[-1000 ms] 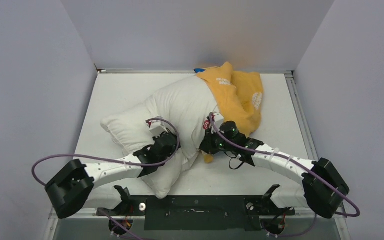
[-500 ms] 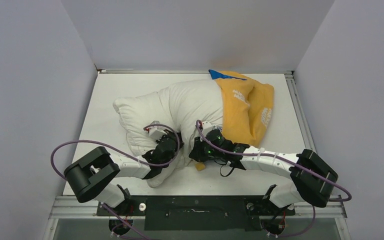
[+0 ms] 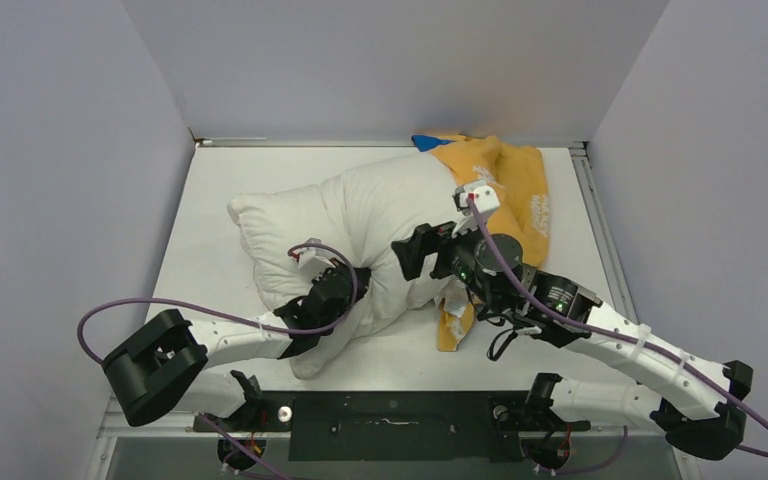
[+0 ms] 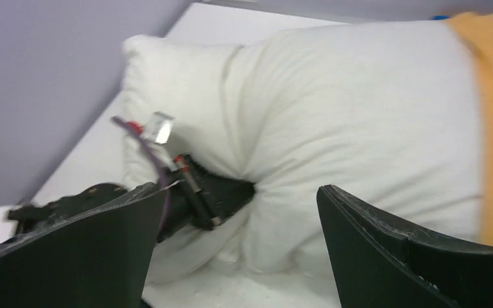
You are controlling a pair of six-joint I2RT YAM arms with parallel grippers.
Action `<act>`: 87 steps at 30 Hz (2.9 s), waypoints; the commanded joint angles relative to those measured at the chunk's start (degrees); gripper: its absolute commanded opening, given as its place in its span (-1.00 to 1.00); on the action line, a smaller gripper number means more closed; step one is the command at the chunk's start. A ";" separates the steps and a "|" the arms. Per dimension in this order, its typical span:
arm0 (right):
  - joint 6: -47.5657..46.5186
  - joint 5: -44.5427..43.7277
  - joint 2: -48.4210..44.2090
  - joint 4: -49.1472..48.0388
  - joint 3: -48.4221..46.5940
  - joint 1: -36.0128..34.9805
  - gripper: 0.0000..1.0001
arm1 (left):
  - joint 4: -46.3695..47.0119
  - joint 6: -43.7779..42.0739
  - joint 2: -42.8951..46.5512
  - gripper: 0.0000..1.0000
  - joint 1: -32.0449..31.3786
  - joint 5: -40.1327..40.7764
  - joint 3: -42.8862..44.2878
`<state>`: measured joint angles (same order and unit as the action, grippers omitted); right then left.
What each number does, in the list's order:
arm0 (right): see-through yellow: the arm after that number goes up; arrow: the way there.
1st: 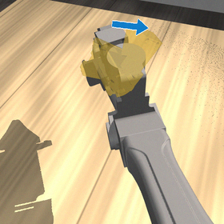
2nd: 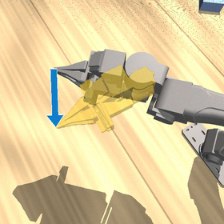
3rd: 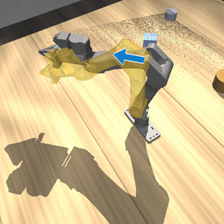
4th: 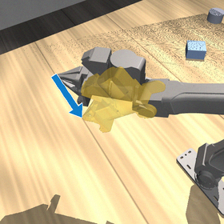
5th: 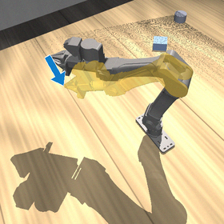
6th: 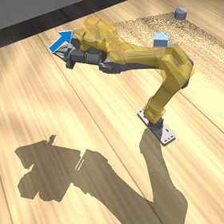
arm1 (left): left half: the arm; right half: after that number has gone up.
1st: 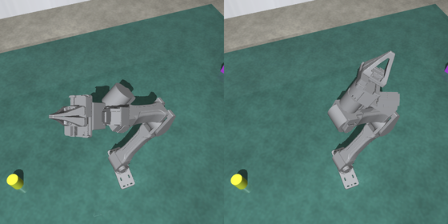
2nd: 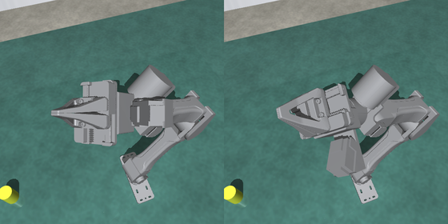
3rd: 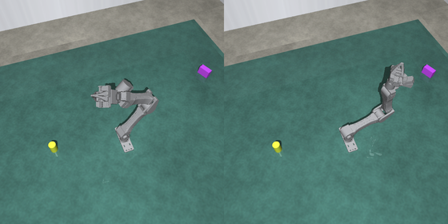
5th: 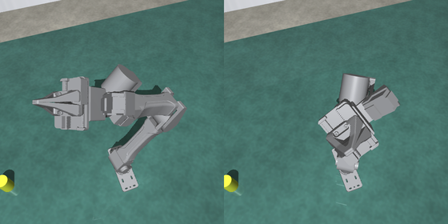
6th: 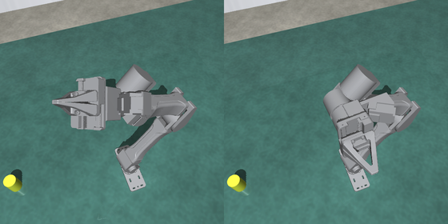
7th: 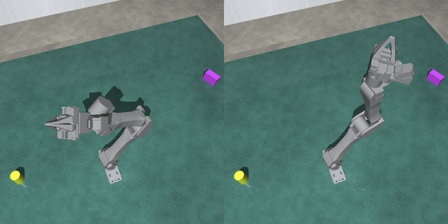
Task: Put the pillow into the pillowcase
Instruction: Stuff the pillow into the pillowcase.
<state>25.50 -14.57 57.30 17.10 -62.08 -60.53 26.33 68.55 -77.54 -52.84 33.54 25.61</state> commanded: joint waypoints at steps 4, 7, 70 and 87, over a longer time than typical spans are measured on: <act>-4.28 -18.42 4.63 18.40 -3.88 13.51 0.85 | -19.26 -1.55 -2.46 -1.00 -1.26 -7.14 -0.61; -6.38 -8.97 6.02 16.34 -3.26 23.38 0.76 | -19.47 -1.66 -2.03 -1.00 -1.30 -7.54 -0.56; -9.31 3.30 14.20 11.78 -10.53 33.14 0.73 | -24.26 -0.35 4.96 -1.00 -4.29 -5.32 0.14; -10.90 16.72 20.50 3.00 -12.93 33.19 0.93 | -25.71 -0.43 5.72 -1.00 -4.21 -4.65 -0.60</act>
<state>15.55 0.05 79.44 24.38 -73.41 -25.10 11.77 68.10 -69.76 -55.72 35.55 27.49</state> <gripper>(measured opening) 0.929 0.030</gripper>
